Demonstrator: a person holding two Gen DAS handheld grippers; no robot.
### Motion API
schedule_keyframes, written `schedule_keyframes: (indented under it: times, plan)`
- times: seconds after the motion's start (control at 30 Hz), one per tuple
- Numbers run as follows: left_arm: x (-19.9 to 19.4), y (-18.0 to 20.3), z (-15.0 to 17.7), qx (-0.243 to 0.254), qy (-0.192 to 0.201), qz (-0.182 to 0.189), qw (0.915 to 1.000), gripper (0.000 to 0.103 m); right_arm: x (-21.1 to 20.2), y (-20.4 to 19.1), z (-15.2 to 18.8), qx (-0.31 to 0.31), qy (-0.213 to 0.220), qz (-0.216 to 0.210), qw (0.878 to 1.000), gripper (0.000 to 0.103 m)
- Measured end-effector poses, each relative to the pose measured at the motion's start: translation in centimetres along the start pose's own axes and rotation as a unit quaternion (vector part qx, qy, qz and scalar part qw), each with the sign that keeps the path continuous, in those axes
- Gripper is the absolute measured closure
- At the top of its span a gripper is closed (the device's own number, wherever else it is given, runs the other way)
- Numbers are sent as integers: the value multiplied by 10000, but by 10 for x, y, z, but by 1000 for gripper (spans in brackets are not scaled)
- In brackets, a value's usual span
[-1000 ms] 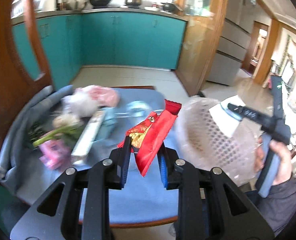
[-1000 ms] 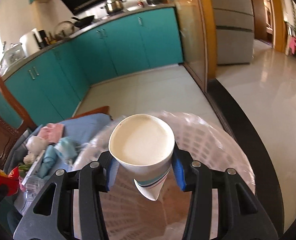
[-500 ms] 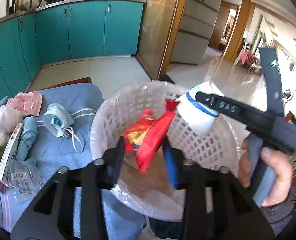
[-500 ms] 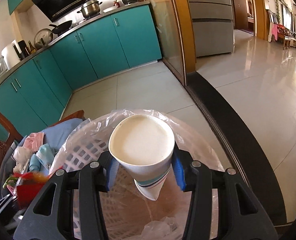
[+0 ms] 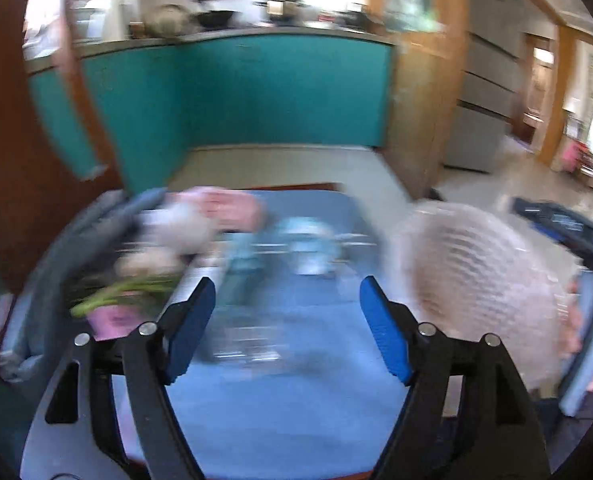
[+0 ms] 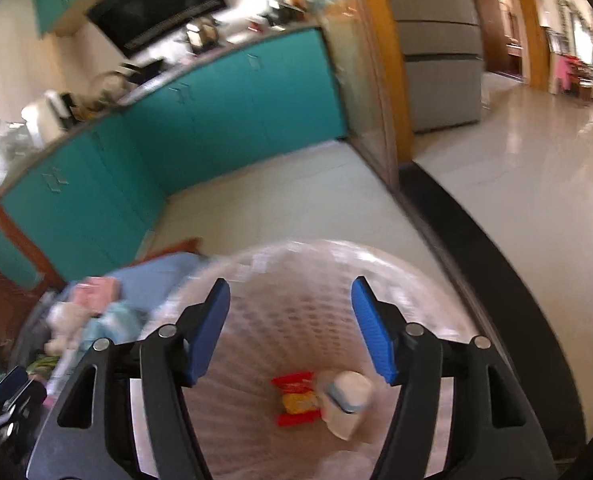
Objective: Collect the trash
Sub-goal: 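Drop the paper cup and red wrapper into the white basket, then grasp the clear snack packet with the right gripper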
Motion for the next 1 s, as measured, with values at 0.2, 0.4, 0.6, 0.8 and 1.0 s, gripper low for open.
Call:
schedule_keyframes:
  times: [0.2, 0.4, 0.6, 0.8, 1.0]
  plan:
    - [-29, -96, 18, -500, -152, -1185, 9916, 24, -21, -121, 45, -1170, -172, -1444, 9824, 35]
    - [-46, -143, 39, -1096, -261, -1394, 9838, 21, -21, -219, 123, -2106, -943, -2294, 9456, 35]
    - [-57, -152, 47, -1117, -270, -1443, 9828, 19, 14, -246, 153, -2260, -1342, -2113, 9414, 34]
    - [-52, -157, 55, -1351, -385, -1247, 9822, 19, 21, -254, 173, -2284, -1610, -2150, 9358, 34]
    - [-44, -156, 61, -1582, -465, -1072, 9805, 19, 21, -250, 176, -2373, -1589, -2098, 9351, 44]
Point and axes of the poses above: each gripper's, at about its wrist camera, not at the fingertips, and x roughly the way its jaws point, y to its right, z to its underside, the point moved 10 cm from there along x, roughly the way its jaws point, and after that the axes turned 14 degrees about z, right-handed, at the moved point
